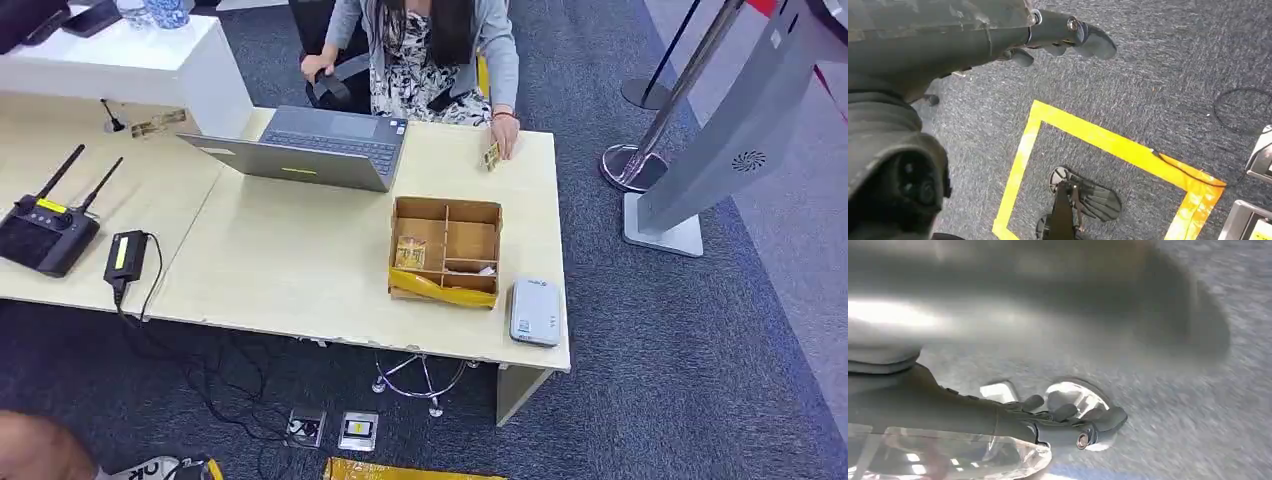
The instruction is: Pass the card to the sensor for recognition and then transmit it.
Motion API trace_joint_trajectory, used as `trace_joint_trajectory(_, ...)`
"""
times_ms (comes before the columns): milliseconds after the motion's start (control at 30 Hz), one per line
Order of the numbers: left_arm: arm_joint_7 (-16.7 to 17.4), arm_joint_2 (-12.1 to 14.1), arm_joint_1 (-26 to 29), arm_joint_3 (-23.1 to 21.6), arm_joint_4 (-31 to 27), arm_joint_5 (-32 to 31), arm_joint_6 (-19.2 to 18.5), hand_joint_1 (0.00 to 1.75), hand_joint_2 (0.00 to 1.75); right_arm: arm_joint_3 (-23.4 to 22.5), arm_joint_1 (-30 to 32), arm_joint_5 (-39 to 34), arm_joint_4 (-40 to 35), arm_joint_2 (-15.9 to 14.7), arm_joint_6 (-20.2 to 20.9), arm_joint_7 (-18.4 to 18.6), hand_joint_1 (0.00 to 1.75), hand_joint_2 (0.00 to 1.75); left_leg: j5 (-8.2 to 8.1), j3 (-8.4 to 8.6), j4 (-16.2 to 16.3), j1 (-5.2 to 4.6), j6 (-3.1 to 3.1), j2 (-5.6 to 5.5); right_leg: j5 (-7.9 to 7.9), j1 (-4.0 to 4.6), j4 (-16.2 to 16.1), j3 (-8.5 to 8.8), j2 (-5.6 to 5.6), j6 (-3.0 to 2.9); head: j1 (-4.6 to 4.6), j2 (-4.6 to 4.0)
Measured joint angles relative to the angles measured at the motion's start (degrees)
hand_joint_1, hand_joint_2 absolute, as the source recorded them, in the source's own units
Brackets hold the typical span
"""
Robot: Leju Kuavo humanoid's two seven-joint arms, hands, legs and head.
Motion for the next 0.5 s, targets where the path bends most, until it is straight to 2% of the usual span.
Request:
trace_joint_trajectory(133,0.5,0.0,-0.3,0.0,0.0,-0.9,-0.2,0.00,0.00,0.0,-2.9,0.7,0.0,-2.8,-1.0,-1.1,0.00,1.75,0.02,0.00,0.0,-0.06,0.04,0.02,0.05,-0.06,0.0,0.02,0.03,0.07,0.00,0.00)
trace_joint_trajectory(267,0.8,0.0,-0.4,0.0,0.0,-1.7,-0.2,0.00,0.00,0.0,-7.2,3.2,0.0,-5.4,-1.4,-3.8,0.00,1.75,0.05,0.00,0.0,-0.09,0.07,0.02,0.11,-0.10,0.0,0.03,0.03,0.12,0.02,0.00)
trace_joint_trajectory(400,1.9,-0.1,-0.9,0.0,0.0,-2.9,-0.4,0.00,0.00,0.0,-14.0,10.0,-1.0,-8.4,-2.1,-5.2,0.00,1.75,0.15,0.00,0.0,-0.14,0.21,0.05,0.17,-0.14,0.0,0.02,0.04,0.15,0.02,0.00)
trace_joint_trajectory(500,2.6,-0.3,-1.3,-0.1,0.0,-3.4,-0.4,0.00,0.00,0.0,-19.2,16.6,-2.9,-10.4,-3.6,-3.8,0.00,1.75,0.18,0.02,0.0,-0.14,0.20,0.03,0.18,-0.13,0.0,0.04,-0.01,0.15,0.02,0.00)
